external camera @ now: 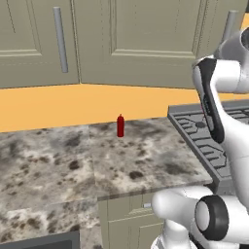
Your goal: Pick the sponge and dish brush from the cabinet and place them on the counter.
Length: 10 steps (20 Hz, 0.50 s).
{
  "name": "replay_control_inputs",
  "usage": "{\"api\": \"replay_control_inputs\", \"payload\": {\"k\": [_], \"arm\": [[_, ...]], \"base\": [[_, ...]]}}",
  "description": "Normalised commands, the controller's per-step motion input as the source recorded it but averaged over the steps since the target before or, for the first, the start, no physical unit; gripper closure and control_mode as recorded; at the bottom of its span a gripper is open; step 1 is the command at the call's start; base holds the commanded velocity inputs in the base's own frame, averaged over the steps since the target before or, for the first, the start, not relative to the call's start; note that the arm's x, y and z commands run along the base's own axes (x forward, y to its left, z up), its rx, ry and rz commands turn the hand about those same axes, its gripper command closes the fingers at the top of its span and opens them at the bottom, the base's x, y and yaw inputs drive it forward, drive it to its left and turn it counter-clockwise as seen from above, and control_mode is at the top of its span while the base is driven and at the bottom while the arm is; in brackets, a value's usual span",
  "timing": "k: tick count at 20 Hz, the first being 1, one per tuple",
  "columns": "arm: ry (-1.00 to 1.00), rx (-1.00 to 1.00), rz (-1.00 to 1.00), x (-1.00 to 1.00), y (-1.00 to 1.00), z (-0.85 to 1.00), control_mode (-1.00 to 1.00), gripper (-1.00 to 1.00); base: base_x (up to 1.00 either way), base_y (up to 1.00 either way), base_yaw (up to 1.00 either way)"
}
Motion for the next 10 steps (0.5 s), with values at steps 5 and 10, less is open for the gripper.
{"api": "replay_control_inputs", "payload": {"k": [5, 10], "arm": [[0.00, -0.12, -0.15, -0.50, 0.75, -0.31, -1.00, 1.00], [0.06, -0.07, -0.17, -0.35, 0.82, -0.29, -1.00, 1.00]], "base": [[0.00, 0.00, 0.00], [0.00, 0.00, 0.00]]}}
